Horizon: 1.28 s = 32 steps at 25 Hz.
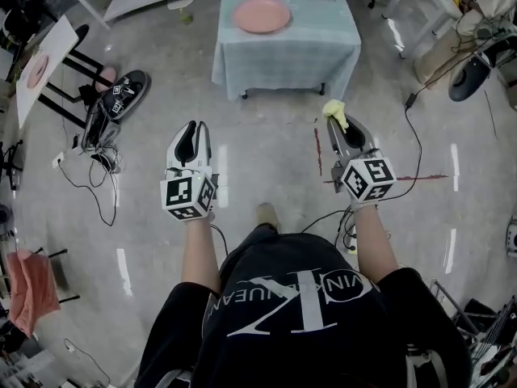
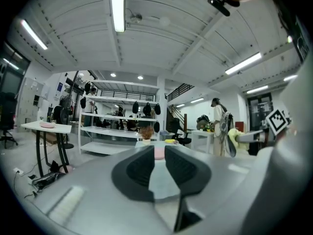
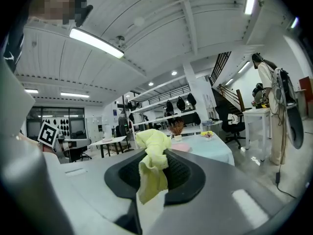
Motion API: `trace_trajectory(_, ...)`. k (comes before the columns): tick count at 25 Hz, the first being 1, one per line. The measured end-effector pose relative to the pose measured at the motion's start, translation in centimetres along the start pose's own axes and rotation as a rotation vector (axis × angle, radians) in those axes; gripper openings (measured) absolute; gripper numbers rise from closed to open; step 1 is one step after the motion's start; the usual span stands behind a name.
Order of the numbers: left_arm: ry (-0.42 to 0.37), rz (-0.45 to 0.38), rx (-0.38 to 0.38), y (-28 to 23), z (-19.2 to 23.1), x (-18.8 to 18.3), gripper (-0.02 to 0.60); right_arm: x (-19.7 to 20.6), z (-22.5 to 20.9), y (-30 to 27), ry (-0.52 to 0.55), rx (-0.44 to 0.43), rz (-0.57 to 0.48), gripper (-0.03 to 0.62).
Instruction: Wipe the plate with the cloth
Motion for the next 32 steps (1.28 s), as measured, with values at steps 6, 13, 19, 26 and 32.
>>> trace_trajectory(6,0.001,-0.003,0.019,-2.9,3.6,-0.5,0.0,-0.8,0.8,-4.5,-0.005,0.015,-0.018,0.085)
trace_trajectory(13,0.023,0.007,0.017,-4.5,5.1,-0.1,0.0,-1.2,0.4,-6.1,-0.007,0.029,-0.008,0.086)
trace_trajectory(19,0.031,0.022,0.008,-6.7,6.0,1.1,0.0,-0.1,-1.0,-8.5,-0.016,0.032,0.006,0.086)
trace_trajectory(26,0.024,0.035,-0.004,-12.4,7.9,1.0,0.0,-0.2,-3.7,-14.4,-0.021,0.023,0.007,0.086)
trace_trajectory(32,0.03,0.045,-0.005,-19.2,9.2,0.4,0.0,-1.1,-6.4,-20.5,-0.024,0.001,0.023,0.086)
Point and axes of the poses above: the fingertips, and each gripper's own axes: y backward along the fingers, z to its left, x out of its underside, the point moved 5 cm from there along y, backward along the fingers, and after that the axes turned 2 degrees about y, right-handed, at the moved point
